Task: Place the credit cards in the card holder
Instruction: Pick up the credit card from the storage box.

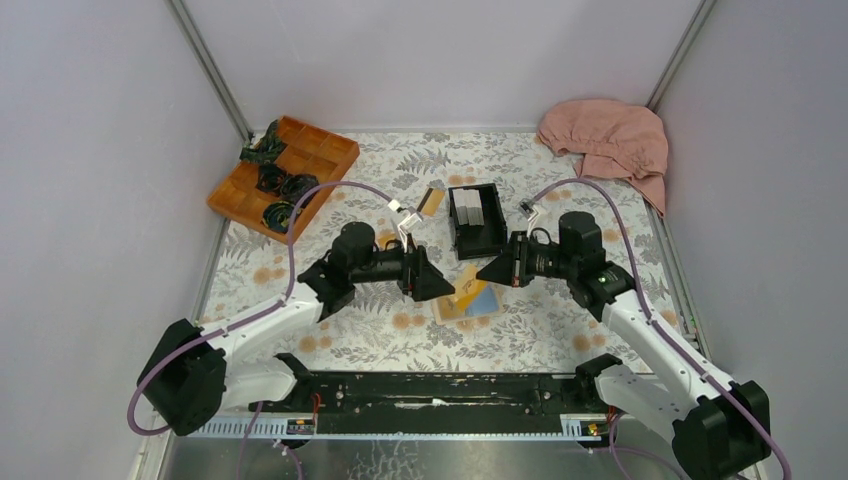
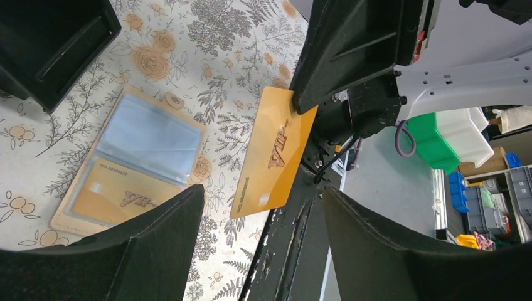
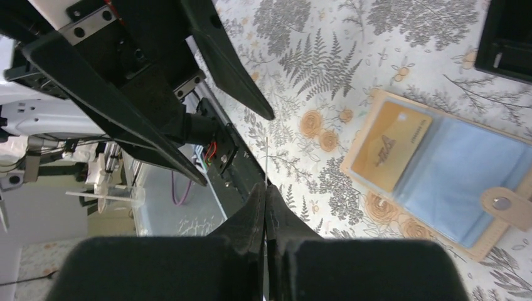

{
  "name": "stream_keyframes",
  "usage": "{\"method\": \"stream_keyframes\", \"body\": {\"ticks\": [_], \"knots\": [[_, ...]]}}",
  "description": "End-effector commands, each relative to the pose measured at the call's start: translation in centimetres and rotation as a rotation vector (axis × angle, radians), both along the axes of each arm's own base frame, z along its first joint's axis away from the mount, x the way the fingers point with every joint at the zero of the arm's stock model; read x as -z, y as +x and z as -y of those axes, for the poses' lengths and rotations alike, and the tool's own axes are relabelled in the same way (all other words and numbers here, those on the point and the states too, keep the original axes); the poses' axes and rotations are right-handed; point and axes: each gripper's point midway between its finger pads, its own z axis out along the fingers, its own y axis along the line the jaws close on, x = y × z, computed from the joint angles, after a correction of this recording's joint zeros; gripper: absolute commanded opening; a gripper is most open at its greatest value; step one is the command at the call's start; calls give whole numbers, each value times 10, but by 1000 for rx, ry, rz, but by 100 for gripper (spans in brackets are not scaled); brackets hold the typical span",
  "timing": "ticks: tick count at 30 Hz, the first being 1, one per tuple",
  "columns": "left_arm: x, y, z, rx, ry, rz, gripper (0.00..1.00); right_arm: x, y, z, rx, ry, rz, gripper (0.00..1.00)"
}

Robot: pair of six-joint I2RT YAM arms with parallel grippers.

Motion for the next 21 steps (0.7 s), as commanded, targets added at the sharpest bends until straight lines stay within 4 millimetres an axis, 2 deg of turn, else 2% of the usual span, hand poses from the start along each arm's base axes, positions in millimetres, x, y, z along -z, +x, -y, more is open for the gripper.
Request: {"method": "stream_keyframes", "body": {"ticks": [1,6,13,16,21], "knots": [[-8,-3,6,64,-40,45,76,-19,-6,-15,-75,78,38,0],[-2,0,9,70,-33,30,75,-17,-12,-25,-118,103,26,0],[-2,-4,14,110,-48,17,60,-8,-13,-33,-141,99,4,0],[-2,-6,14,128,-56,10,43,-6,-11,-34,-145,105,2,0],[1,-9,15,146,-58,-8,7,-2,-9,-36,-150,100,-2,0]]}}
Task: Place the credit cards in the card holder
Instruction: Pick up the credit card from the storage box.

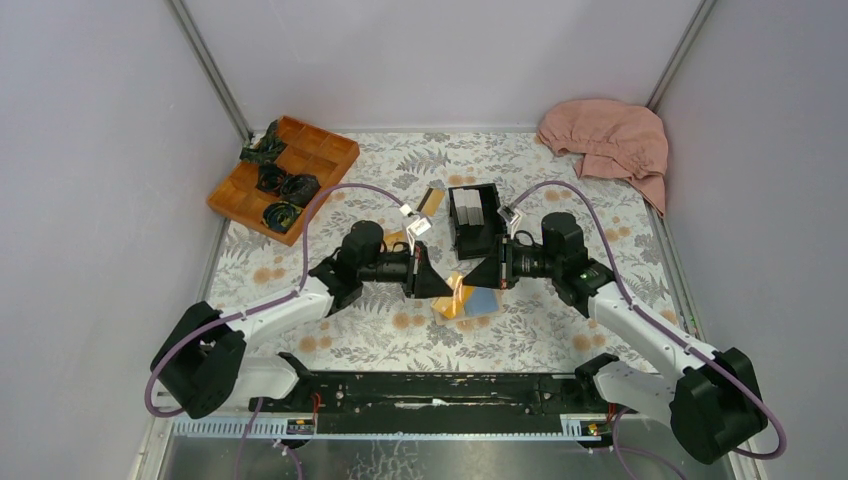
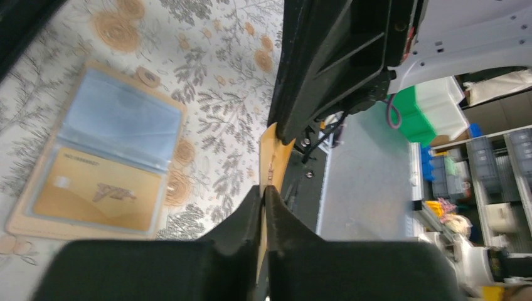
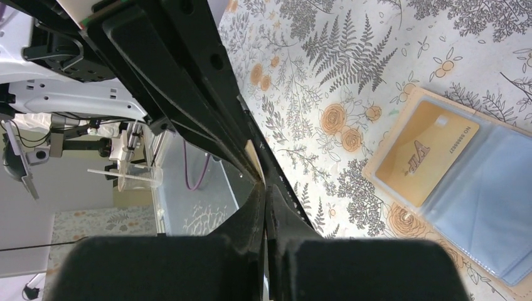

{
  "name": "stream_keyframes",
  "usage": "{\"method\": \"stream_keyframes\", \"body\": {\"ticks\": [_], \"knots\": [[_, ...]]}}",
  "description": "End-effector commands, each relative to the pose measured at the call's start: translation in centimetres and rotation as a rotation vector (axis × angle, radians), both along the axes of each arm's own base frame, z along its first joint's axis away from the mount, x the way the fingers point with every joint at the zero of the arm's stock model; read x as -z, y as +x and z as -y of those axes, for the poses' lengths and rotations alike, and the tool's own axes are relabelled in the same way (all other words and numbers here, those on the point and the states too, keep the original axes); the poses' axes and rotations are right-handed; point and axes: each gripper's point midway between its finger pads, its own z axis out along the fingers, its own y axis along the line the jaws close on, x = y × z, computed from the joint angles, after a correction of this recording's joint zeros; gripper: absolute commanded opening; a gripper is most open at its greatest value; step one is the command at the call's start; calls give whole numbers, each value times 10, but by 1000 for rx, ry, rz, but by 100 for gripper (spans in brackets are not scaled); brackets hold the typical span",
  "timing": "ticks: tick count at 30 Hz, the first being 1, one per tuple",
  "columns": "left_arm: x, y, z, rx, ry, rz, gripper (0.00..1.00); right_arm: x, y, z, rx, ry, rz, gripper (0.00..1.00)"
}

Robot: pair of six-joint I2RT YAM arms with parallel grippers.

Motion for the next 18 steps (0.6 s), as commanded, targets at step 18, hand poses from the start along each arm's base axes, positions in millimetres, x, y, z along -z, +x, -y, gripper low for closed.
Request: {"method": "stream_keyframes", "body": {"ticks": [18], "knots": [[29,55,-35,-529,21,-88,0,23,43,34,286,-242,126,39]]}}
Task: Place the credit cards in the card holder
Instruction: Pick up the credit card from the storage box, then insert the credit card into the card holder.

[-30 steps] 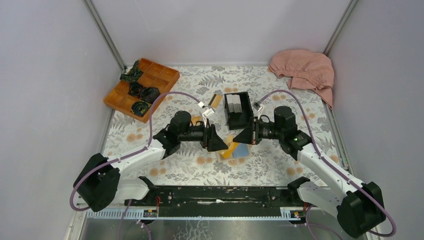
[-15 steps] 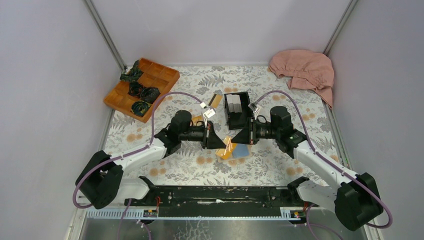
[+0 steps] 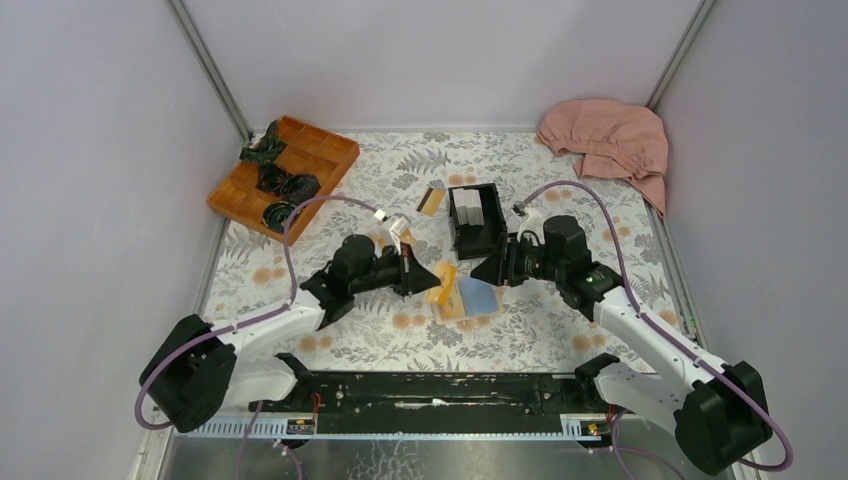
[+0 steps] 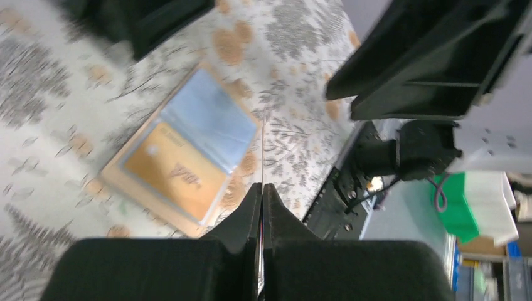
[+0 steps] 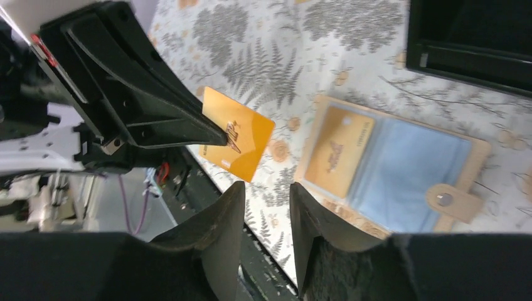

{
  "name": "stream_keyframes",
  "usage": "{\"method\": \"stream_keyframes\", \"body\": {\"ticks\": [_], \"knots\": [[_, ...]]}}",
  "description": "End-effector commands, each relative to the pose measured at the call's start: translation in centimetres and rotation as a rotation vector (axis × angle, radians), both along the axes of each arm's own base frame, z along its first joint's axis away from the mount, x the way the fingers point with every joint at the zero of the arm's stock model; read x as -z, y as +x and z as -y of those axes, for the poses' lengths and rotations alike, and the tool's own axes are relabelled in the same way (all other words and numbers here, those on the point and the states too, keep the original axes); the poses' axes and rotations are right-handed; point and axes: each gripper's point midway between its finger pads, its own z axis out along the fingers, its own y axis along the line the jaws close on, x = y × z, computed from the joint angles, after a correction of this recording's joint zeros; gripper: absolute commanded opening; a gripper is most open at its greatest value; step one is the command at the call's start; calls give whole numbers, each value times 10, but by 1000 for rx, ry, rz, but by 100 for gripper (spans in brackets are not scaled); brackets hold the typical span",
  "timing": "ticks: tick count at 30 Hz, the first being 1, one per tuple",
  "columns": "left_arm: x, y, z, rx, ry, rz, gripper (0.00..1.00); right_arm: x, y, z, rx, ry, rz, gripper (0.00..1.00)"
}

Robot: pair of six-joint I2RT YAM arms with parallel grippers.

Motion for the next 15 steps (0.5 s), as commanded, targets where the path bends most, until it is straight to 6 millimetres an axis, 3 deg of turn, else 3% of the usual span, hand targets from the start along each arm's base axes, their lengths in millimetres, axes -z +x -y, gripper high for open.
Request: {"method": "stream_keyframes", "body": {"ticks": [1,6,11,15], "knots": [[16,26,-20,-289,-46,-68,0,8,18,13,107,-93,48,38],[39,24,-21,-410,-84,-149,0,32,23,20,145,-168,21,17],[40,20,2,-451,-136,-180,0,55,23,22,160,-232,0,0],[42,19,16,-476,-162,-202,0,71,22,27,175,-275,-11,0]]}}
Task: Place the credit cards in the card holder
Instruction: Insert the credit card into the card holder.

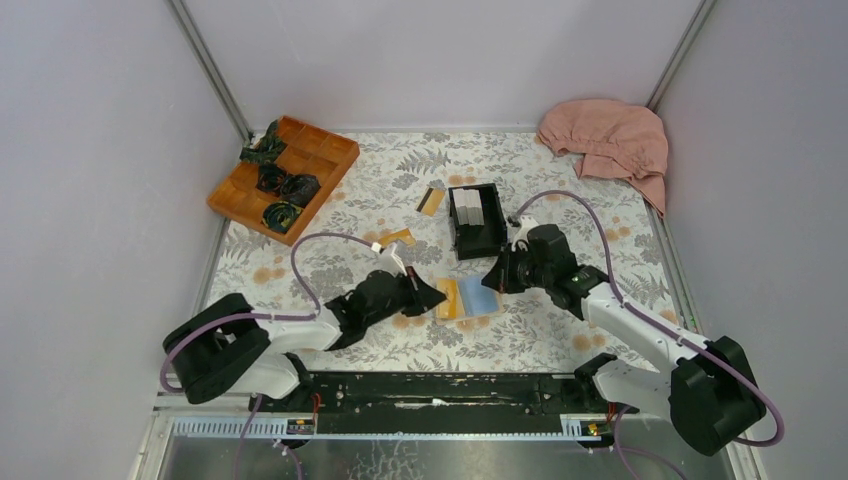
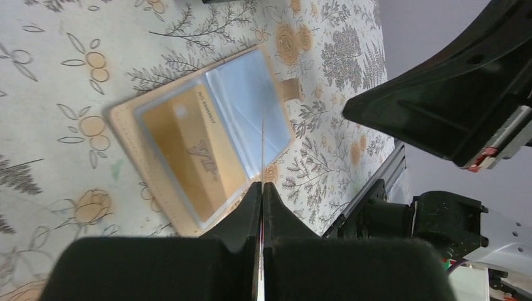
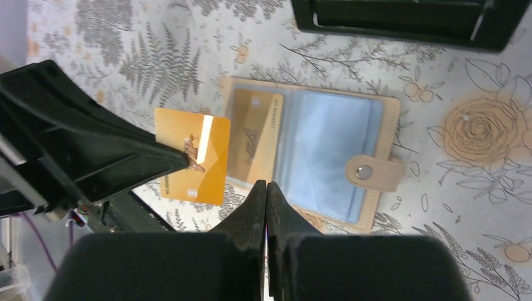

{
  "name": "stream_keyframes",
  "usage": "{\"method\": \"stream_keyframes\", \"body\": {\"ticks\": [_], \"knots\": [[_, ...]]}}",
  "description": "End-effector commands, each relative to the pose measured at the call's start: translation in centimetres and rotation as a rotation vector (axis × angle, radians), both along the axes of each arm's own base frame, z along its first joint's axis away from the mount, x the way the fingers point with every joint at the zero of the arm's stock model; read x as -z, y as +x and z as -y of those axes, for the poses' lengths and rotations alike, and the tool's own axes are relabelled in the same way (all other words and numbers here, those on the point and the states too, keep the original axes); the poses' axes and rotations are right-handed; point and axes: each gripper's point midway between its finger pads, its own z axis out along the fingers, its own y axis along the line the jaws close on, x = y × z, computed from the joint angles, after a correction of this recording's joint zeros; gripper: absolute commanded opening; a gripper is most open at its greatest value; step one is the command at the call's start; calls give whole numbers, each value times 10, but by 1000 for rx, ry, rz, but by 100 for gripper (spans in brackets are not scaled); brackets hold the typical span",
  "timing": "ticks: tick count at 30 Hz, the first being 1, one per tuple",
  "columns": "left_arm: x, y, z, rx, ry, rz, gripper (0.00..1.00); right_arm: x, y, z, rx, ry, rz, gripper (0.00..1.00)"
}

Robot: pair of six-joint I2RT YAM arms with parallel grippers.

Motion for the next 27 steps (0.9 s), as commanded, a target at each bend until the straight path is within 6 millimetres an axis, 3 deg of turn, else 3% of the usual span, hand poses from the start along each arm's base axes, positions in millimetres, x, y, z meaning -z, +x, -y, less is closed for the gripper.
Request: {"method": "stream_keyframes", "body": {"ticks": [1,10,20,27], "knots": [[-31,23,19,-120,-131,54,0,11,6,5,27,-56,40,0],[-18,27,32,-152,-125,19,0,25,15,22,101,-180,147,0],[-8,34,34,-179,-80,6,0,-4,46,52,361,-191,348,0],[5,32,33,-194,-72,-14,0,14,36,38,293,-214,281,0]]}}
